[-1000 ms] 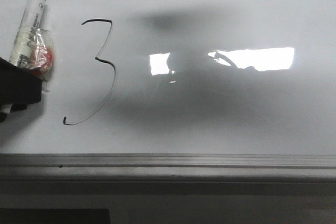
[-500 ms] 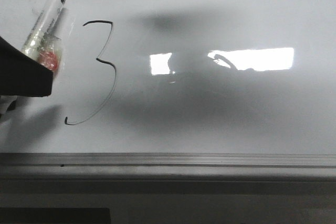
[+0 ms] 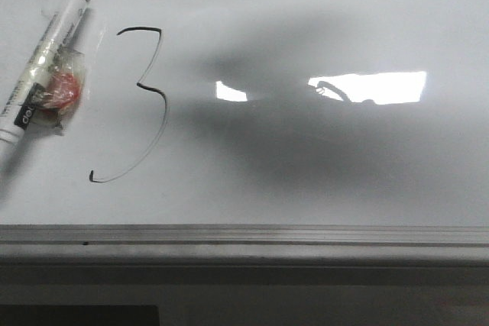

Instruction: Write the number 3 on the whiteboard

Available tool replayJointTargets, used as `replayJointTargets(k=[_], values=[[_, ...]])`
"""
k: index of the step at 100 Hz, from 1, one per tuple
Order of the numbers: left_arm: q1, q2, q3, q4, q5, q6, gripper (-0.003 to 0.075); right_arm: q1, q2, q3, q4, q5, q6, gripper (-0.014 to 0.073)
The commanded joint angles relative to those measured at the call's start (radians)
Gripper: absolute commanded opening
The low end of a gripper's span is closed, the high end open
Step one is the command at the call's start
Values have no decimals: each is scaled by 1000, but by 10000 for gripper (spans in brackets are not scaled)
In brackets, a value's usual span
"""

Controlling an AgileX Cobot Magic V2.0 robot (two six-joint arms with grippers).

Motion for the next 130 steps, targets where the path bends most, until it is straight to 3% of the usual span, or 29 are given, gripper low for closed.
replayJointTargets(k=[1,21,36,57,80,124,130], values=[[2,-96,-26,44,-56,6,-20,-8,-55,1,6,-46,-8,-67],[2,-339,-26,202,-42,8,-20,-8,-251,191,-81,-158,-10,-64],[2,-471,-26,359,48,8,-20,-8,-479,404,-164,-248,-10,-64],[0,-496,-26,372,73,8,-20,-8,-774,612,-164,-282,-10,-64],[0,-496,-26,372,73,8,-20,-8,-930,659,-164,-271,-10,-64],[0,-496,-19,372,66,8,-20,-8,-937,659,-164,-271,-10,-64],[2,-488,0,426,45,8,-20,-8,-937,659,-164,-271,-10,-64]])
